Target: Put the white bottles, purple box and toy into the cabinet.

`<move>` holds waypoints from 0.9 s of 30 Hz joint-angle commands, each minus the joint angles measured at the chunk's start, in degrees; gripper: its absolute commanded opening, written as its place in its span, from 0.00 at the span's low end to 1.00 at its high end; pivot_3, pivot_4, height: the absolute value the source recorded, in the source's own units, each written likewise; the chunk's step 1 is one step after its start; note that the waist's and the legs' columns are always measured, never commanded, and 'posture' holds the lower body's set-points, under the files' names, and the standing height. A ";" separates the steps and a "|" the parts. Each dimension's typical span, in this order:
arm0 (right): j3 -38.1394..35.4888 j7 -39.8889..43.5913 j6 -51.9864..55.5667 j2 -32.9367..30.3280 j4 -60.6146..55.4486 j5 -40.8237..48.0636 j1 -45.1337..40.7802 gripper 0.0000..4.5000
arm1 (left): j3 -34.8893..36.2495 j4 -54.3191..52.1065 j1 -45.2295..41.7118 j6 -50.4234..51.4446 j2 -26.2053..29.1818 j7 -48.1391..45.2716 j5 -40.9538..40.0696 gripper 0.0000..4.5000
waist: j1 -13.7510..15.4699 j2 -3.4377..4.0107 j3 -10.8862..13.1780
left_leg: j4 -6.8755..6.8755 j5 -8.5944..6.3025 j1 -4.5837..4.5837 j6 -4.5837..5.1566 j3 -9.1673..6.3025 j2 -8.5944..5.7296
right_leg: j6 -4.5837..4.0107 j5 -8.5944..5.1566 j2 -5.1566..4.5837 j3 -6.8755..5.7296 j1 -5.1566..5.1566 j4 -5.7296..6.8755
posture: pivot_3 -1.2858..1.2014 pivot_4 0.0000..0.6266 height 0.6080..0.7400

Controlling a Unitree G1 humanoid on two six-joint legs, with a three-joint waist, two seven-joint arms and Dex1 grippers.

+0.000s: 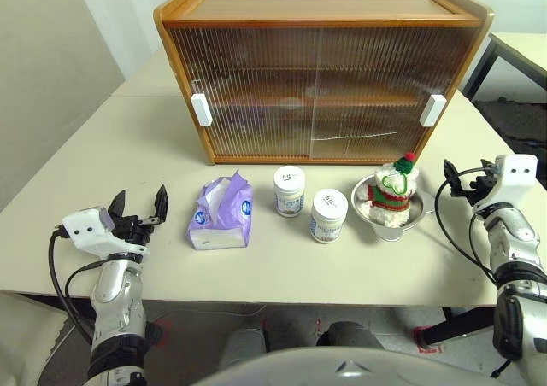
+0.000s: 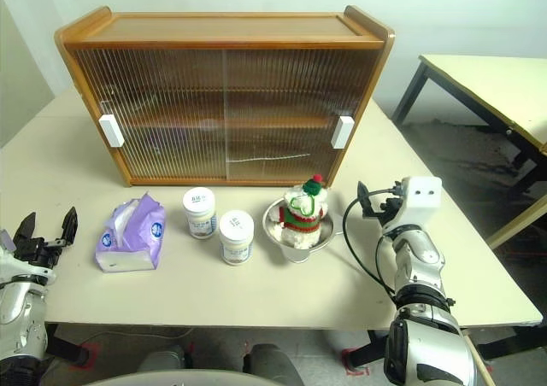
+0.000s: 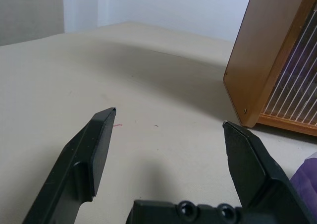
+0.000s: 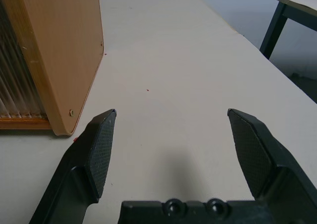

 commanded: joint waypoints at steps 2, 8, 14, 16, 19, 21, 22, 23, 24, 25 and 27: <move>-0.20 0.62 0.60 -0.63 0.94 0.22 -1.75 1.00 | 0.10 1.33 -0.87 -0.43 -0.03 0.22 0.47 0.99 | 0.00 0.01 0.01 | 0.00 0.00 0.00 0.00 0.00 0.00 | 0.00 0.00 0.00 0.00 0.00 0.00 | 0.51 0.00 1.00; -1.65 7.18 1.85 -1.86 -3.67 4.02 -2.91 1.00 | 0.44 -0.80 -0.51 0.96 0.88 0.41 0.10 0.99 | 0.00 0.01 0.02 | 0.00 0.00 -0.01 0.00 0.03 -0.02 | -0.01 0.00 0.00 0.01 0.00 0.00 | 0.51 0.00 1.00; -1.82 17.88 10.67 -3.52 -13.47 10.30 -4.95 1.00 | 0.76 -5.99 1.24 3.43 1.67 1.51 -0.21 0.99 | -0.14 -0.01 0.05 | -0.02 0.00 -0.02 0.00 0.07 -0.65 | -0.19 -0.12 0.21 0.00 -0.03 -0.02 | 0.51 0.00 1.00; -1.64 22.15 16.37 -4.44 -18.88 13.57 -5.46 1.00 | 0.81 -8.46 1.92 4.91 2.06 2.03 -0.30 0.99 | -0.16 0.01 0.06 | -0.03 0.01 -0.06 0.01 0.28 -0.81 | -0.20 -0.16 0.44 0.00 -0.06 -0.01 | 0.50 0.00 1.00; -0.11 28.69 27.94 -6.25 -30.79 19.33 -4.61 1.00 | 0.75 -11.49 2.18 7.22 3.57 1.11 -0.78 0.99 | -0.13 -0.03 0.08 | -0.02 0.02 -0.10 0.01 0.51 -0.90 | -0.22 -0.18 0.59 -0.01 -0.05 -0.07 | 0.50 0.00 1.00; 1.11 31.90 37.12 -7.77 -40.42 24.11 -2.93 1.00 | 1.71 -11.18 1.84 7.83 5.08 -0.02 -1.69 0.99 | -0.07 -0.04 0.08 | -0.02 0.02 -0.19 0.00 0.52 -0.90 | -0.26 -0.20 0.75 -0.02 -0.06 -0.13 | 0.50 0.00 1.00; 1.87 33.03 41.23 -8.80 -44.94 25.98 -1.98 1.00 | 2.05 -11.68 1.87 8.34 5.74 -0.63 -2.33 0.99 | -0.03 -0.09 0.05 | -0.02 0.02 -0.21 0.00 0.49 -0.89 | -0.29 -0.21 0.81 -0.03 -0.08 -0.16 | 0.50 0.00 1.00; 2.27 33.56 44.06 -9.46 -47.99 27.09 -1.33 1.00 | 2.23 -12.09 1.87 8.76 6.16 -1.05 -2.77 0.99 | -0.01 -0.15 0.02 | -0.03 0.02 -0.22 0.00 0.46 -0.89 | -0.36 -0.24 0.88 -0.04 -0.08 -0.17 | 0.50 0.00 1.00; 2.57 33.96 46.48 -10.11 -50.41 28.11 -0.83 1.00 | 2.30 -12.64 1.94 9.19 6.42 -1.40 -3.09 0.99 | 0.03 -0.22 -0.01 | -0.03 0.01 -0.22 -0.01 0.45 -0.88 | -0.41 -0.27 0.92 -0.06 -0.08 -0.18 | 0.50 0.00 1.00; 3.14 34.93 49.34 -10.99 -53.17 29.48 -0.35 1.00 | 2.32 -13.19 1.94 9.74 6.71 -1.89 -3.42 0.99 | 0.07 -0.25 -0.01 | -0.03 -0.01 -0.23 -0.03 0.44 -0.88 | -0.45 -0.30 0.95 -0.13 -0.08 -0.18 | 0.50 0.00 1.00; 4.68 36.81 54.36 -12.29 -58.06 32.01 0.03 1.00 | 2.29 -14.12 1.37 11.07 7.25 -2.59 -4.04 0.99 | 0.14 -0.25 -0.01 | -0.03 -0.03 -0.26 -0.06 0.45 -0.89 | -0.45 -0.30 0.96 -0.22 -0.11 -0.19 | 0.51 0.00 1.00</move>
